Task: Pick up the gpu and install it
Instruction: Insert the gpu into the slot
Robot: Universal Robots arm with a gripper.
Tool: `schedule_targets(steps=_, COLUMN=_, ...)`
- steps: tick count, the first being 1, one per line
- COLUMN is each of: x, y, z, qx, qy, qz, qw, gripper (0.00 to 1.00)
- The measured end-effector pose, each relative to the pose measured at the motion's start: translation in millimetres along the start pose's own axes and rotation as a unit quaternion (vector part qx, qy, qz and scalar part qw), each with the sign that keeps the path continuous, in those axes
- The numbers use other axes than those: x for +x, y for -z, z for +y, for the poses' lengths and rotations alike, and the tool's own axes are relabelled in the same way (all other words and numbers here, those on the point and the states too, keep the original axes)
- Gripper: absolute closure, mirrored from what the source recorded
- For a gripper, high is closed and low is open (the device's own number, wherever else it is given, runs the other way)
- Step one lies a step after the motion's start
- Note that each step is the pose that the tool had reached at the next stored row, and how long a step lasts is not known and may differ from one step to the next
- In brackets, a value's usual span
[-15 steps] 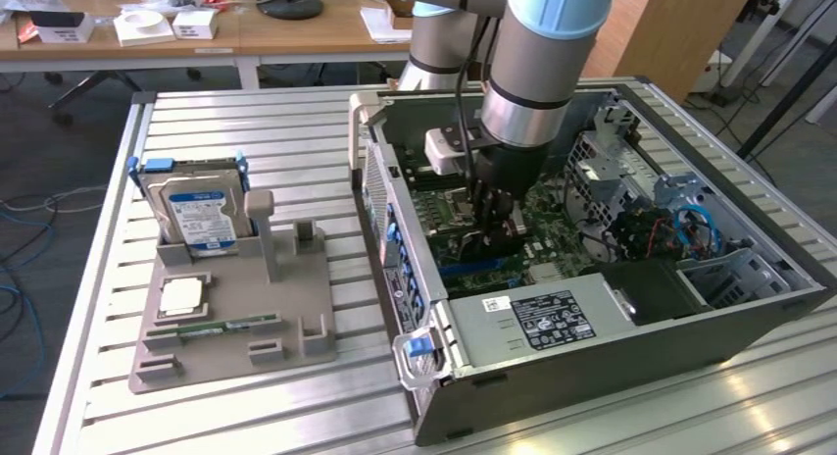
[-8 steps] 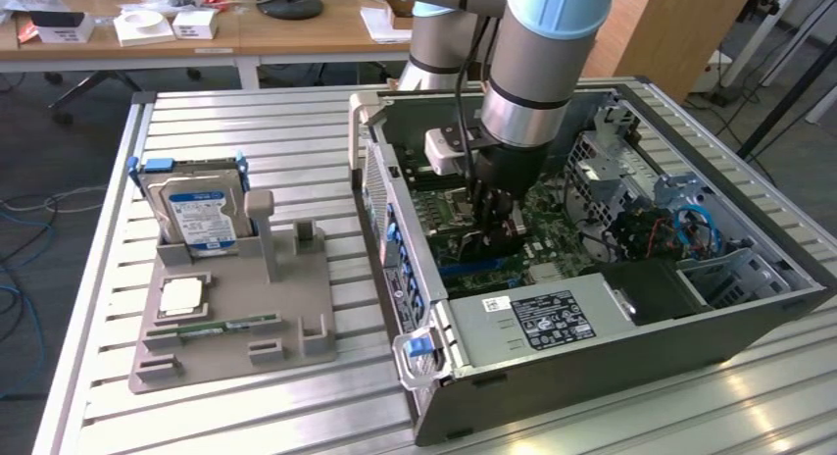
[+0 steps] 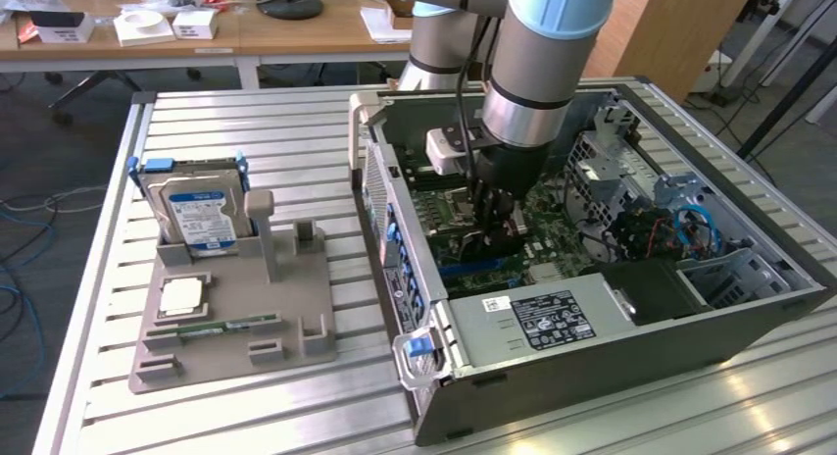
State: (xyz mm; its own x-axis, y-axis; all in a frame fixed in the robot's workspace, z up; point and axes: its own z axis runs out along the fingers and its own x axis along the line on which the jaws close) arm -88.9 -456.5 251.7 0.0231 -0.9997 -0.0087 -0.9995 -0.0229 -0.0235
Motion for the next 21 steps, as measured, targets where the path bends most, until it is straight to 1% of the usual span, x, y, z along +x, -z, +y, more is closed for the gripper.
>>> schedule_targets(steps=3, x=0.0, y=0.1, z=0.8, qx=0.0055, qy=0.000, qz=0.0002, qw=1.0000, gripper=0.74)
schedule_targets(steps=5, x=-0.1, y=0.0, z=1.2, qx=0.0075, qy=0.000, qz=0.0002, qw=1.0000, gripper=0.74)
schedule_targets(steps=21, x=0.0, y=-1.7, z=1.7, qx=0.0076, qy=0.000, qz=0.0002, qw=1.0000, gripper=0.74)
